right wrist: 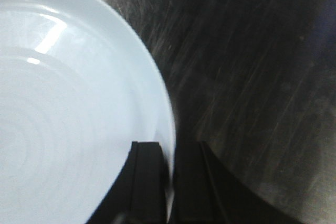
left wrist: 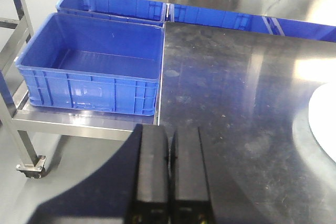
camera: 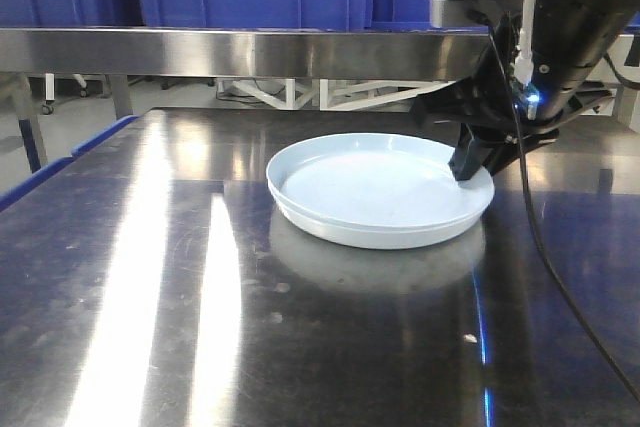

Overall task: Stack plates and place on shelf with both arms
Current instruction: 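Lower the right gripper and pinch the rim of the plate stack, then lift the plate stack with the right gripper and hold it raised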

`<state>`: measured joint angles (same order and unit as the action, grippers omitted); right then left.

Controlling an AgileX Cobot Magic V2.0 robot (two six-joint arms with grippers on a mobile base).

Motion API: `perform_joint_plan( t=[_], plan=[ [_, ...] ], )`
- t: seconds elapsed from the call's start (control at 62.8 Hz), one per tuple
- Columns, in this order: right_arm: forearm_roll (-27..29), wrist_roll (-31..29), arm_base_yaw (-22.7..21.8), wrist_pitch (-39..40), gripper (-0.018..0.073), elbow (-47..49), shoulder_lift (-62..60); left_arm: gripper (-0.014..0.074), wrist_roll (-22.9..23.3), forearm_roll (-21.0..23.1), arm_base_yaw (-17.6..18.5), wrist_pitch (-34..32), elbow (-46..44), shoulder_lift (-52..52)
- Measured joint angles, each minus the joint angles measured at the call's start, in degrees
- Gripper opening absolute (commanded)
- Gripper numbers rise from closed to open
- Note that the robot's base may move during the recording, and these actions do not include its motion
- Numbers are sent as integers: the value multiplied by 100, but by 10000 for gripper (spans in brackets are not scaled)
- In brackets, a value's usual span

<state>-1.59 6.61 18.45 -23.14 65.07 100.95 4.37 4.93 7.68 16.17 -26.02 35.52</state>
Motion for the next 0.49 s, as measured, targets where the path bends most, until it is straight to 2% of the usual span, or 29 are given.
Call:
perform_joint_plan(
  t=[0.494],
  plan=[
    [-86,-56,-28,-198,48,613,-1452,92,0,0,0,0,0,0]
  ],
)
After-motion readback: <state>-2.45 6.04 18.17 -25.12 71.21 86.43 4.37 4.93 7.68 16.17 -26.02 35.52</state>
